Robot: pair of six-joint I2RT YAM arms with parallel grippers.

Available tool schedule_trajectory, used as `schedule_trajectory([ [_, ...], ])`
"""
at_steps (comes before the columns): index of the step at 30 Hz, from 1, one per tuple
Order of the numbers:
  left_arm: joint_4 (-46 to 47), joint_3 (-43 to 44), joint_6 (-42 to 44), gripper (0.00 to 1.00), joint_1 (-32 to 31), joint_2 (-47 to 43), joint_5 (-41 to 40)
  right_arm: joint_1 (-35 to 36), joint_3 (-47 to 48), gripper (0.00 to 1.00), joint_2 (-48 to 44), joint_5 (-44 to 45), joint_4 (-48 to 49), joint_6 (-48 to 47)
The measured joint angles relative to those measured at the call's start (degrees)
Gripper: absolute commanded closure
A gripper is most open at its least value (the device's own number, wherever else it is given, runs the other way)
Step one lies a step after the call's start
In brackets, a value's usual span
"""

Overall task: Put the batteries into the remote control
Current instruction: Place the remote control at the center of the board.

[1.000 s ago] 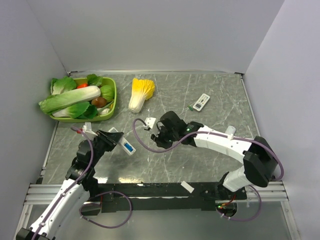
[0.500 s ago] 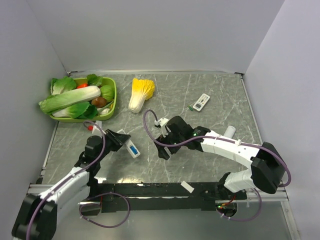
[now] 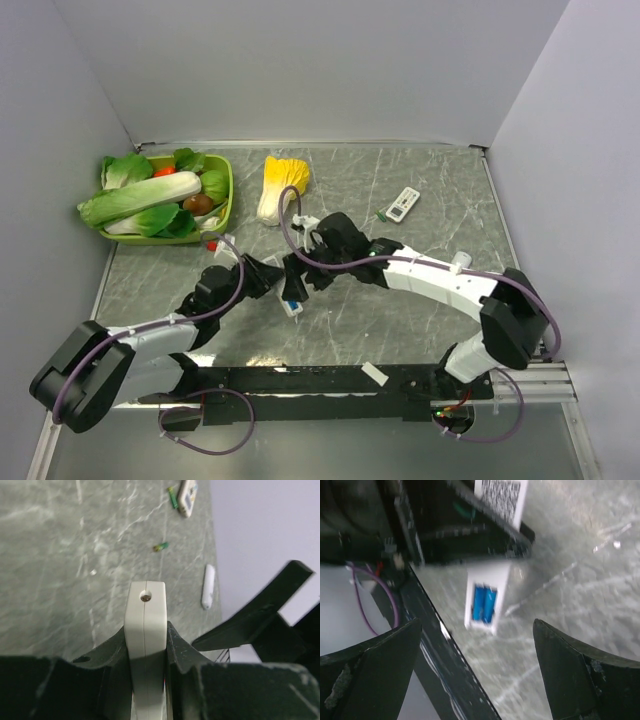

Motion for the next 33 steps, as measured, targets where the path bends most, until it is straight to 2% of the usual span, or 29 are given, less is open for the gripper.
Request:
schedule_trajectory([
  [7, 2.2, 1.4, -1.5, 0.98, -2.5, 0.7, -3.8, 1.3, 5.9, 0.02, 7.8, 3.4, -0.1, 2.8],
  [10, 1.9, 1.4, -2.4, 0.98, -2.9, 0.7, -5.6, 2.0, 6.9, 0.15, 10.4, 4.6, -0.9, 2.6],
  [13, 1.6, 1.4, -3.0, 0.95, -3.2, 0.5, -6.9, 3.2, 7.5, 0.46, 12.1, 6.1, -2.3, 1.7],
  [14, 1.2, 1.4, -3.3, 0.89, -3.3, 0.4, -7.3, 3.6, 7.7, 0.65, 12.4, 6.6, -2.6, 1.3],
  [16, 0.4, 1.4, -3.6, 0.82, -3.4, -0.2, -7.9, 4.1, 7.7, 0.80, 12.4, 7.5, -3.4, 0.3],
  [17, -0.1, 1.4, -3.7, 0.72, -3.4, -0.5, -8.0, 4.4, 7.7, 0.91, 12.4, 8.2, -3.6, 0.2],
  [19, -1.6, 1.5, -3.6, 0.57, -3.5, -1.6, -8.6, 4.5, 7.8, 0.97, 12.4, 8.7, -3.7, -1.1],
  [20, -2.5, 1.5, -3.6, 0.43, -3.5, -2.4, -9.0, 4.6, 7.9, 0.98, 12.4, 8.9, -3.9, -2.0],
  [22, -4.9, 1.5, -3.0, 0.31, -3.5, -5.2, -10.0, 4.8, 8.0, 0.98, 12.4, 10.8, -5.0, -5.0],
  [23, -6.5, 1.6, -2.4, 0.21, -3.4, -7.4, -10.6, 4.7, 8.0, 0.98, 12.4, 11.7, -6.1, -6.8],
  [26, -13.0, 2.0, -0.1, 0.09, -2.6, -15.4, -13.3, 4.2, 7.9, 0.96, 12.3, 14.0, -9.3, -13.2],
  [29, -21.1, 3.3, 2.4, 0.02, -2.3, -24.5, -16.2, 3.8, 7.9, 0.91, 12.5, 15.4, -11.9, -19.9],
  [33, -33.0, 5.2, 5.9, 0.01, -2.1, -35.9, -20.4, 3.5, 8.7, 0.80, 14.1, 15.1, -14.2, -28.0],
])
